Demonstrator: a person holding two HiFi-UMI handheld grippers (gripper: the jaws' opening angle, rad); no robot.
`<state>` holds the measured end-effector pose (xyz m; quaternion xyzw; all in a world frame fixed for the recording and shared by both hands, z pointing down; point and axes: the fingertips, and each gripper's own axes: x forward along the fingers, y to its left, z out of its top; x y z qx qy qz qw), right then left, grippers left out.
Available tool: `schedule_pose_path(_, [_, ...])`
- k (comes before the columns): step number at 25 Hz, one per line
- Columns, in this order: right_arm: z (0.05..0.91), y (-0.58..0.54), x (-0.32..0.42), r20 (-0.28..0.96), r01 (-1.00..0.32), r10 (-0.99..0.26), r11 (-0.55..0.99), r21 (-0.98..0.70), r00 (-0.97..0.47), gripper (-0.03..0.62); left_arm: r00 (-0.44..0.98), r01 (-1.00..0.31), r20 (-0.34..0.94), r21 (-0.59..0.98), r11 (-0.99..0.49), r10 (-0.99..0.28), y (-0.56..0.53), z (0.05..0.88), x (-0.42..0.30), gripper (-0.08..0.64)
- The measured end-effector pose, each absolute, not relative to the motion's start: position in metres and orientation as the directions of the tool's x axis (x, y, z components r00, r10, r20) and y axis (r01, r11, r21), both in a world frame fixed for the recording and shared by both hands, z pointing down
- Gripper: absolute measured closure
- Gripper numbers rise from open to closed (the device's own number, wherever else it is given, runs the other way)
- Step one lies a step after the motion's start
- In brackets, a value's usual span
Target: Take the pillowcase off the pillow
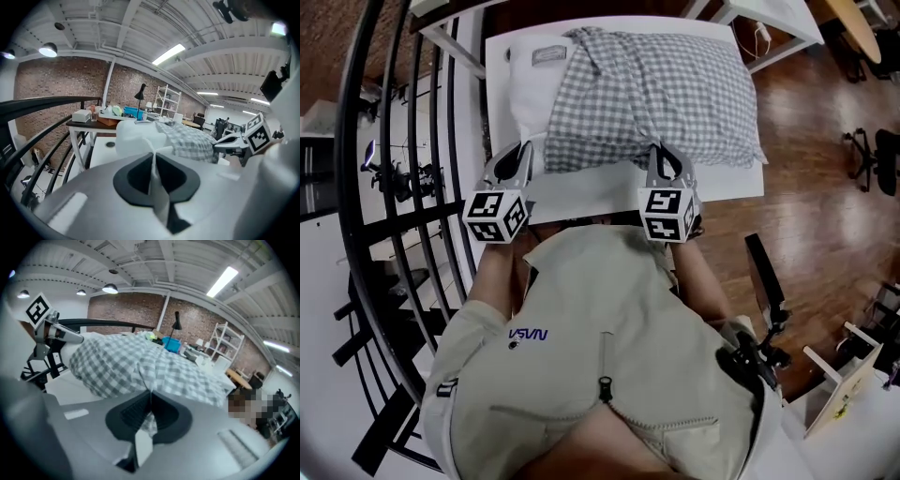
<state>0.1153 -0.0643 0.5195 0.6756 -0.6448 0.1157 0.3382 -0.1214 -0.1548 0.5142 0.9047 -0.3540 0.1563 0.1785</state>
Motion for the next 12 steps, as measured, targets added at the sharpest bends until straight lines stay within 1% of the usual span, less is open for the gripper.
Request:
schedule_pose_path(3, [0.503, -0.064, 0.161, 0.546, -0.935, -0.799, -0.057, 0.349, 0.253, 0.583, 0.706, -0.697, 0.370, 0.211, -0.685, -0.604, -0.166, 0.497, -0.128, 0.541])
schedule_pose_path(6, [0.504, -0.058, 0.203, 0.549, -0.924, -0.770, -0.137, 0.357, 0.326, 0.581, 0.705, -0.701, 0.361, 0.225, -0.677, -0.610, -0.171, 0.497, -0.135, 0.543])
schedule_pose_path(8, [0.515, -0.054, 0.218, 0.579, -0.923, -0.741, -0.147, 0.356, 0.342, 0.581, 0.699, -0.709, 0.376, 0.251, -0.659, -0.609, -0.171, 0.510, -0.139, 0.543])
schedule_pose_path(12, [0.550, -0.049, 0.225, 0.674, -0.944, -0.673, -0.121, 0.307, 0.305, 0.581, 0.681, -0.725, 0.445, 0.295, -0.622, -0.582, -0.157, 0.550, -0.138, 0.543])
